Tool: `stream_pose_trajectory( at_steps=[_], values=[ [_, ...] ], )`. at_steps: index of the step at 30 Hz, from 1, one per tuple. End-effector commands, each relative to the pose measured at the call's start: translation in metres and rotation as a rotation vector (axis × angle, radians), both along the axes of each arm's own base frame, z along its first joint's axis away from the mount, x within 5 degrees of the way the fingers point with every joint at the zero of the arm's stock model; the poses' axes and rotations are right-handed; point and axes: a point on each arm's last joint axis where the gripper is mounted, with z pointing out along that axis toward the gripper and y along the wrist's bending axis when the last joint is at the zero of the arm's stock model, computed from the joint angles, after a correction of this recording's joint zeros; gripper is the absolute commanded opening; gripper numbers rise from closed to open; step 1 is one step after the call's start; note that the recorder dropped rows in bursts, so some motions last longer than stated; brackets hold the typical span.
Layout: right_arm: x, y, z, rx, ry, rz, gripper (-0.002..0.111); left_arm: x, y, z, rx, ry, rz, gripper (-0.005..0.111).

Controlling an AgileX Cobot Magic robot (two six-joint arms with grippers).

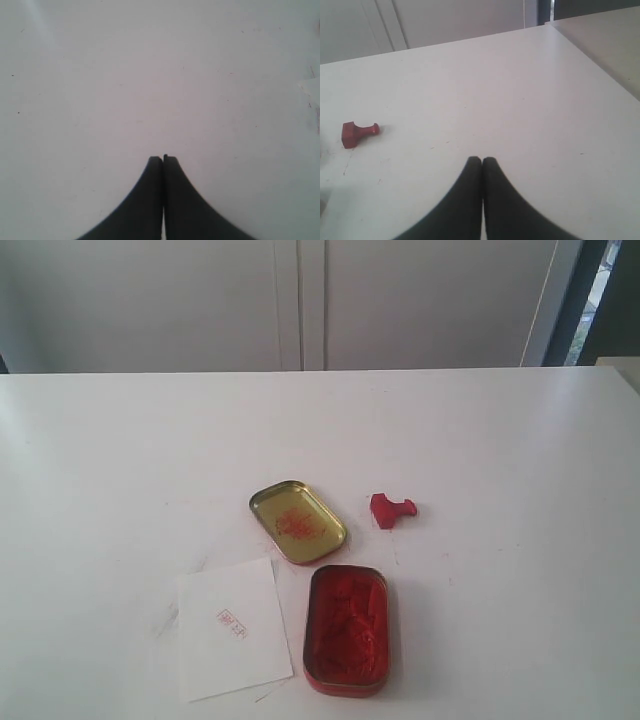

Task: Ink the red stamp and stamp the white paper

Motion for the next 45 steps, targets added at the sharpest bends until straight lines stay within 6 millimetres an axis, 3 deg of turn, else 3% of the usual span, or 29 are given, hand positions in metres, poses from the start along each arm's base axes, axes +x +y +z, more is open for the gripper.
stream_pose_trajectory(
  at_steps=[1, 21, 45],
  values=[
    [0.0001, 0.0000, 0.0000, -0.007, -0.017, 0.003, 0.000, -0.0004, 0.0001, -0.0030, -0.002, 0.009, 0.003, 0.000],
    [0.0003, -0.0012, 0.0009, -0.212, -0.016, 0.043, 0.000, -0.0004, 0.0001, -0.0030, -0.002, 0.009, 0.003, 0.000],
    [0.0001, -0.0013, 0.0004, -0.241, -0.008, 0.051, 0.000, -0.0004, 0.0001, -0.0030, -0.002, 0.009, 0.003, 0.000]
  ],
)
